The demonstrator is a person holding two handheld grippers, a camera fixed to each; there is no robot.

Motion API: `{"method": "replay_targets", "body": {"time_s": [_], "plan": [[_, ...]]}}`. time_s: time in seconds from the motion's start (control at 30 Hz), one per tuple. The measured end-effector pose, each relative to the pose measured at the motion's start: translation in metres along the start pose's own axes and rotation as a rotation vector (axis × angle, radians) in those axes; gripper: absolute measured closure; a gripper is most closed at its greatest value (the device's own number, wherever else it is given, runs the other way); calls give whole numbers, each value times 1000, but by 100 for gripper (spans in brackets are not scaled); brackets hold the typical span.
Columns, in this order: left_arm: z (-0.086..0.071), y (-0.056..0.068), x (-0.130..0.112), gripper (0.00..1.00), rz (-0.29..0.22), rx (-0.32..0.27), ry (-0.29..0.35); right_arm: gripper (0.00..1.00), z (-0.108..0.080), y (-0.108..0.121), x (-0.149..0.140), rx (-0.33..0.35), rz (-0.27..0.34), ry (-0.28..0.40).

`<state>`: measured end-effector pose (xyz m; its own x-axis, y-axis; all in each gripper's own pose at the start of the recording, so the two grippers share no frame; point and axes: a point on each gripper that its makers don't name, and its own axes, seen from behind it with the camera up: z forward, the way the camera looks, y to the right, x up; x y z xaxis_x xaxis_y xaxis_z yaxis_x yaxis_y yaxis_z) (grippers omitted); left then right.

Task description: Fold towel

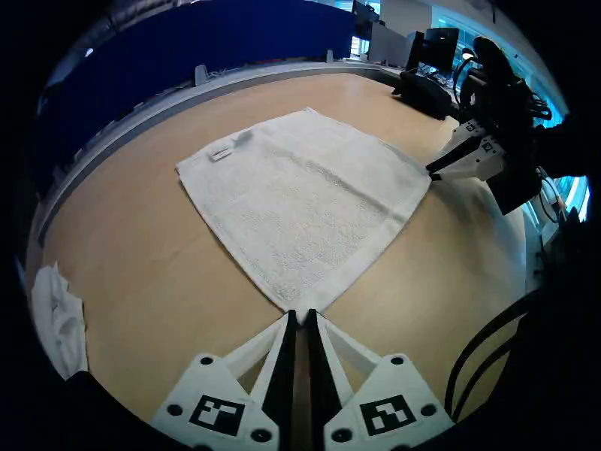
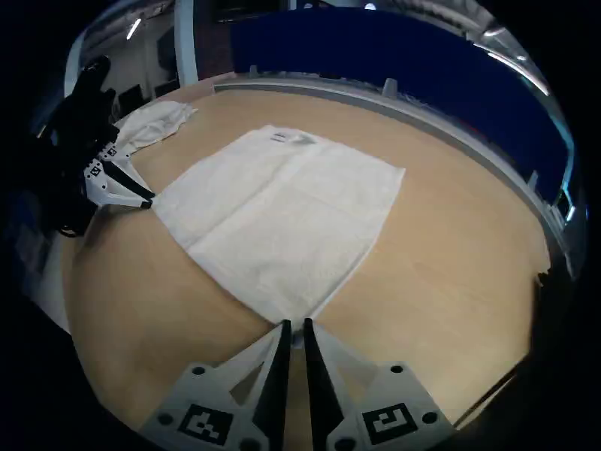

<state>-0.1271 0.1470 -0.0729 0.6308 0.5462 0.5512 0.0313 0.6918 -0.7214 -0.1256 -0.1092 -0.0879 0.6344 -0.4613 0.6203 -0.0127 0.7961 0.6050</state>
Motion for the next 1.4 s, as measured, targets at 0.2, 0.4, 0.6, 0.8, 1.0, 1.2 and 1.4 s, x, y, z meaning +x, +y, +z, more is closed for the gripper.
{"method": "replay_targets", "body": {"time_s": [0.2, 0.4, 0.6, 0.8, 1.0, 1.2, 1.4], "plan": [[0, 2, 1, 91, 3, -4, 4, 88, -1, 2, 1, 1, -12, -4], [-7, 1, 11, 92, -29, 2, 22, 88, -5, 3, 7, 8, -8, -1], [-17, -2, 23, 92, -58, 15, 45, 88, -14, 4, 17, 9, -13, 3], [-32, -4, 35, 92, -62, 27, 62, 88, -27, 4, 29, 17, -14, 6], [-49, -5, 50, 92, -87, 40, 84, 88, -46, 5, 47, 10, -16, 29], [-70, -4, 66, 92, -114, 44, 103, 88, -69, 5, 65, -1, -16, 56], [-88, 0, 80, 92, -135, 44, 127, 88, -89, 5, 79, -4, 11, 78]]}}
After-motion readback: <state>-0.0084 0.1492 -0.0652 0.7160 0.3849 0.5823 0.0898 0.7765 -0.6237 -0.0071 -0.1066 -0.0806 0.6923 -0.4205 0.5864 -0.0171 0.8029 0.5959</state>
